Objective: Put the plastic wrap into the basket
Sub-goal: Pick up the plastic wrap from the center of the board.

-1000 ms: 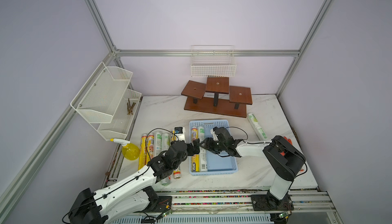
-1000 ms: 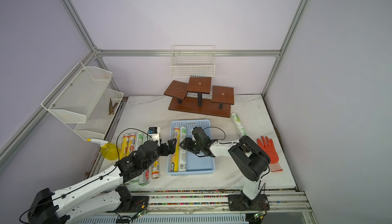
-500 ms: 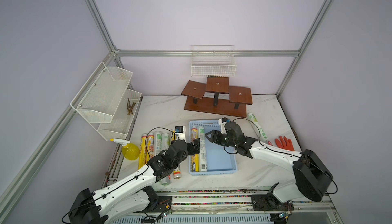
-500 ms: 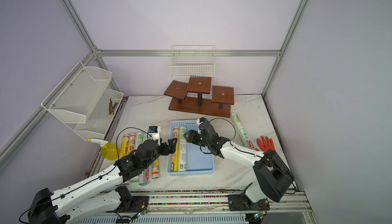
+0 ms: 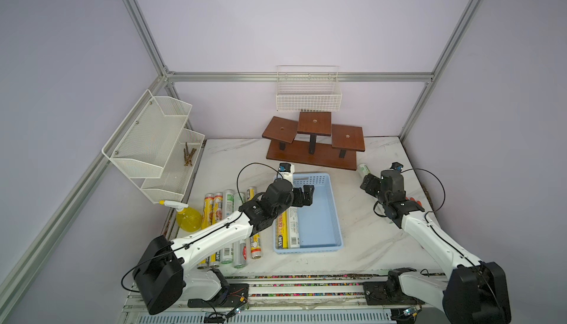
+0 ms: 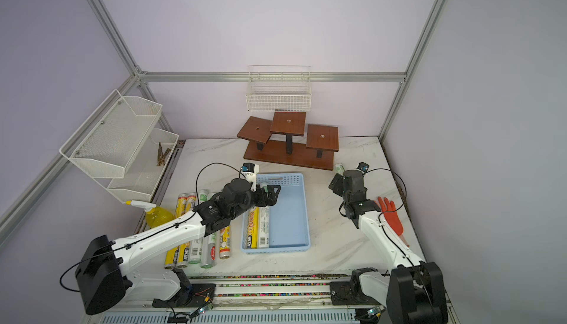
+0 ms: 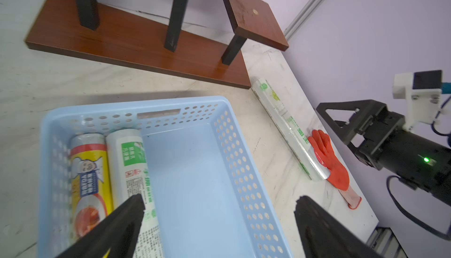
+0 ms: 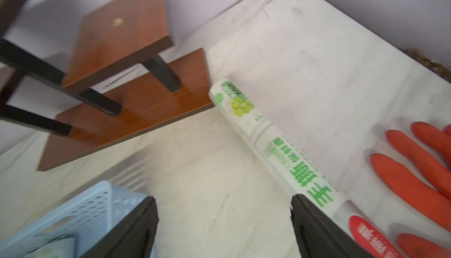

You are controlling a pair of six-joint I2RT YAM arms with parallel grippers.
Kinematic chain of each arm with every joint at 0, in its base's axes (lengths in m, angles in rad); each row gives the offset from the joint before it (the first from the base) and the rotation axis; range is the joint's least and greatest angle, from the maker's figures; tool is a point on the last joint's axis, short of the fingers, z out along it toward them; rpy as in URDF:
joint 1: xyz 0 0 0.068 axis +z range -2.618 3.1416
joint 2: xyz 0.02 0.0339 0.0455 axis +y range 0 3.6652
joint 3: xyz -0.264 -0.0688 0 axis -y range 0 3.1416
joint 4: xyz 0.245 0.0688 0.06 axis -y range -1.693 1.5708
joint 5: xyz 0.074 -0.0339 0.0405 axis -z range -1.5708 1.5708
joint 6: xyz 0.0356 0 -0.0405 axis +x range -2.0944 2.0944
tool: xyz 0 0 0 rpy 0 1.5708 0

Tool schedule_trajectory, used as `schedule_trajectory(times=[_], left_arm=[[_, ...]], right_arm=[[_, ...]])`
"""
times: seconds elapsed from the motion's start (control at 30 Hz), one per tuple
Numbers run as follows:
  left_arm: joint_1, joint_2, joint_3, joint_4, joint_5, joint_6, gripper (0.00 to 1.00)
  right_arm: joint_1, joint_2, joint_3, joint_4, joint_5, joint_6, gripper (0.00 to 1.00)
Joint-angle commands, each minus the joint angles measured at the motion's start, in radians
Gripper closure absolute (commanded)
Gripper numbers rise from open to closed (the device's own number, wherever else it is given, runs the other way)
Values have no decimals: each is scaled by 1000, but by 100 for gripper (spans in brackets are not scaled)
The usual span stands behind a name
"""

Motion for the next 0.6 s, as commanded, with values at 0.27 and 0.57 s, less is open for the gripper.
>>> schedule_trajectory(times=[0.27, 0.57], left_arm=[[-53, 310, 295, -86, 132, 44, 0], [-68, 364, 323, -92, 149, 35, 0]], right_arm=[[-174, 311, 193, -120, -116, -168, 15], [-167, 522, 309, -237, -202, -232, 25]])
